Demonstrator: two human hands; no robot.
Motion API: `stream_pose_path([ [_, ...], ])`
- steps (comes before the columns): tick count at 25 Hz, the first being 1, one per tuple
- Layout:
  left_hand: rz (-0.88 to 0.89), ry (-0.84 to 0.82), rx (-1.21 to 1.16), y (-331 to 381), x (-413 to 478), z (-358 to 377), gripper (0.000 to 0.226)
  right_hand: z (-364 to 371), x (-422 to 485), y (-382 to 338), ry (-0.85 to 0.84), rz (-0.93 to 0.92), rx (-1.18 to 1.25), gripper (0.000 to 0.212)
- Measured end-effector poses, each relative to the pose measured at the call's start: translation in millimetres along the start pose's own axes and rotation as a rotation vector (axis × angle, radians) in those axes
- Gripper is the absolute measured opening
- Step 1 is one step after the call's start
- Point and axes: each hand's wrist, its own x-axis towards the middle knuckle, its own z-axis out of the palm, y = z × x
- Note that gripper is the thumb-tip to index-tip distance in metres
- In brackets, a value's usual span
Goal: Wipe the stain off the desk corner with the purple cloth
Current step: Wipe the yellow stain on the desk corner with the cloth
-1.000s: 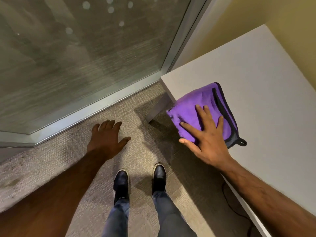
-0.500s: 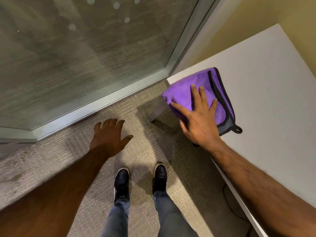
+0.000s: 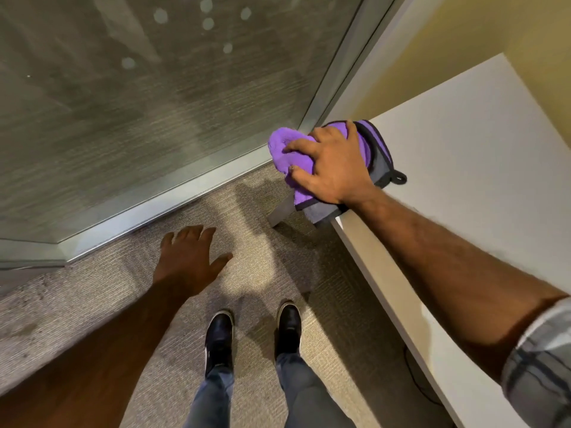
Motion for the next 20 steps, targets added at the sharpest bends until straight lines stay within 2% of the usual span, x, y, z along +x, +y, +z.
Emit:
stream_pose_path([
  [4,-0.012,-0.003,0.002,-9,-9,6,0.080,-6,22,26,-0.110,-0.063,0.027,0.059],
  [10,-0.021,-0.003,0.007,-2,-4,10,0.084,-27,35,108,-0.052,0.095,-0.018,0.061],
  [13,-0.034,-0.016,0.003,-2,-7,16,0.084,-25,43,111,-0.064,0.156,-0.052,0.068],
  [20,-0.028,-0.017,-0.033,22,0,17,0.079,-14,33,75,-0.084,0.013,0.000,0.071],
])
